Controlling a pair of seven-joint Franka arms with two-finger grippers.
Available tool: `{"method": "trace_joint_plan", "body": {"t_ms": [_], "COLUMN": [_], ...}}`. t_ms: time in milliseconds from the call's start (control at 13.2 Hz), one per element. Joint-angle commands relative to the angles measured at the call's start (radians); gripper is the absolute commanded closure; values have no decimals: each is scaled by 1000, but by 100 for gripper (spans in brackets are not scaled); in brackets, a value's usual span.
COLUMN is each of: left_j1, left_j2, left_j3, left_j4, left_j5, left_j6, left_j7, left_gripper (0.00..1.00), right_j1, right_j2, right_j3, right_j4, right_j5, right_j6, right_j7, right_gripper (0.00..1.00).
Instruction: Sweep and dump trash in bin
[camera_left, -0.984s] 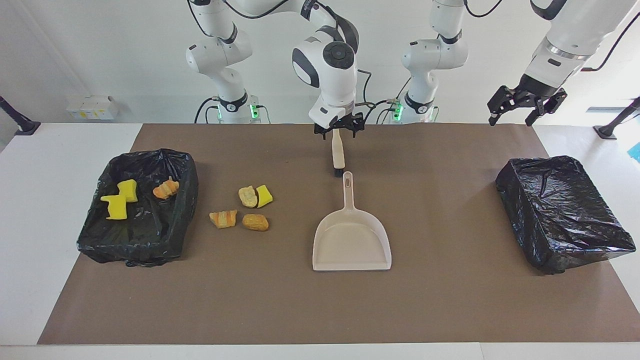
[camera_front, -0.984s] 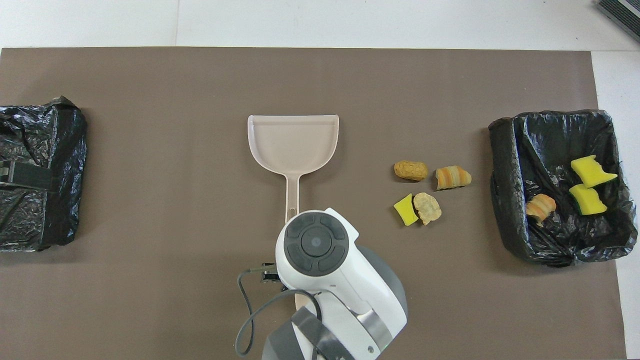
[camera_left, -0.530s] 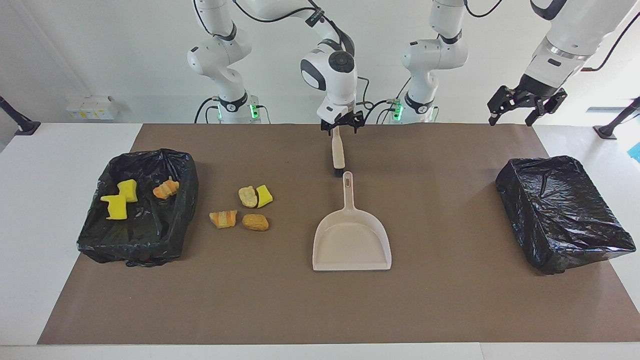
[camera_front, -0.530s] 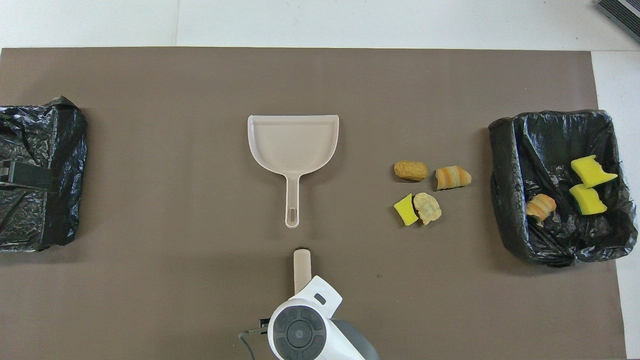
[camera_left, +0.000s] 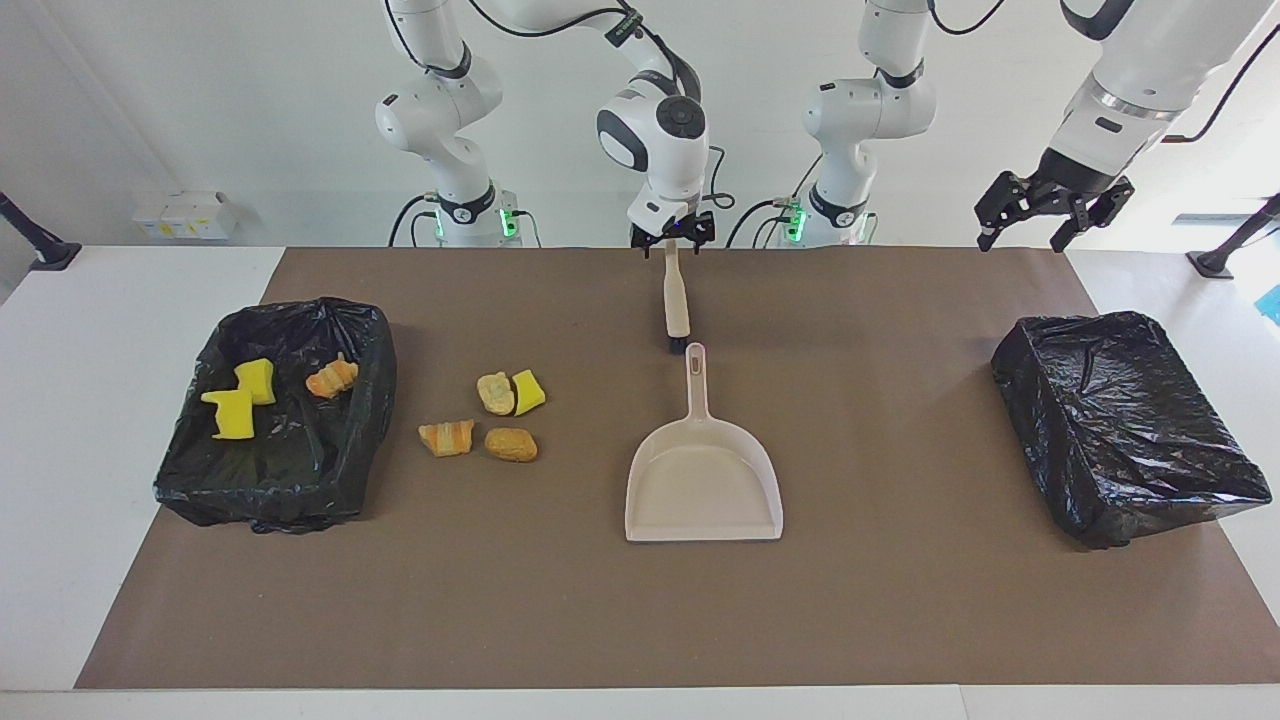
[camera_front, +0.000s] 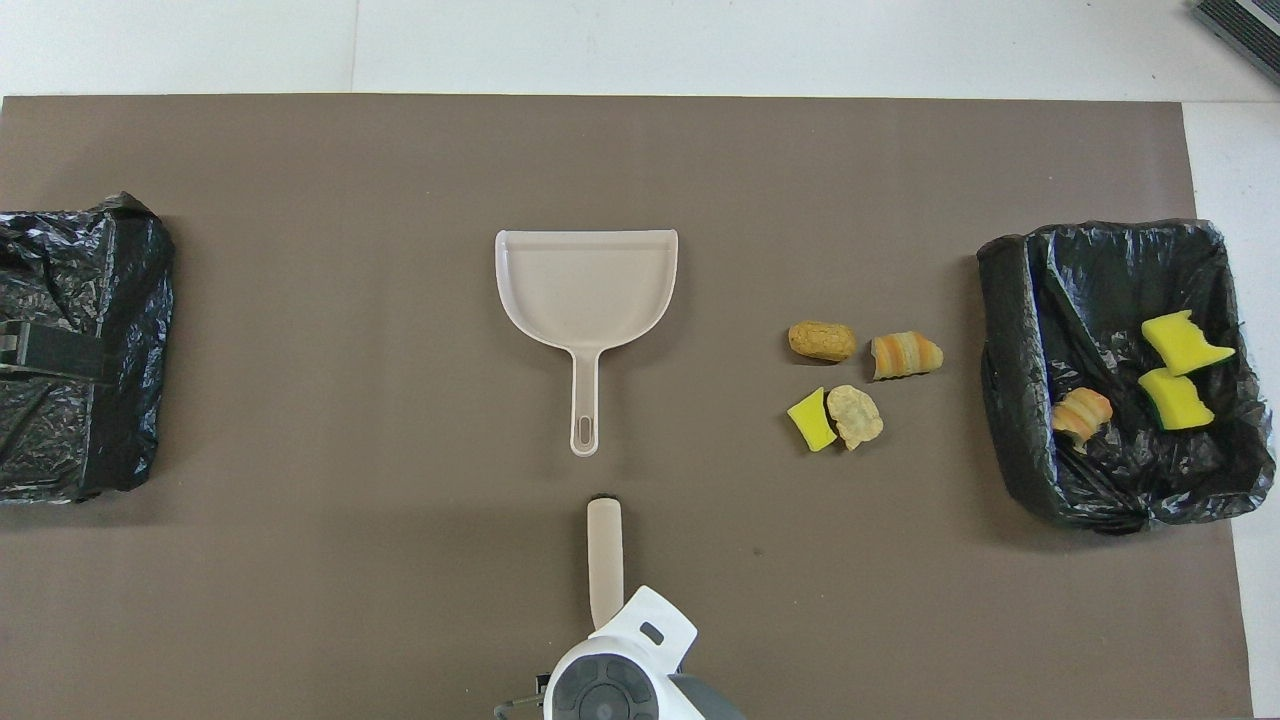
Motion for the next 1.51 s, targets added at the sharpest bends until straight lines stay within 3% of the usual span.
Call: {"method": "trace_joint_plan", "body": {"t_ms": [0,227,454,530,605,681,908,1211,1438], "left_j1": [-12,-12,-12,-13,-16,-16,-45,-140,-209], "left_j2": [1,1,1,4,4,4,3,21,81], "left_j3": [7,7,7,7,7,7,-3,-3,-3], "left_j4": [13,13,13,16,16,16,0,-83,-144], "left_j5": [14,14,14,14,14,14,1,-7,-41], "left_j6": [-13,-13,-11,-5,-4,-4,47,194,332], "left_j7": [-9,-9,-7,-6,-7,-2,4,-12,-16], "left_gripper": [0,0,0,0,0,0,0,0,0], "right_j1": [36,39,50,50,53,62,11,-104,-206], "right_j2": [-55,-65,-75,-74,-74,-68,-61,-120,-196], "right_j3": [-1,0,0,0,0,-1,-9,-12,-12], "right_j4": [-50,-59,-93,-93,-93,-90,-52,19,20], "right_j5": [23,26,26,26,24,20,11,-3,-87], "right_j6": [-1,8,37,46,78,103,88,-105,-219], "right_j7": [28,24,14,14,7,7,8,-74,-93], "right_gripper": [7,24,50,66,95,100,100,100,100]}}
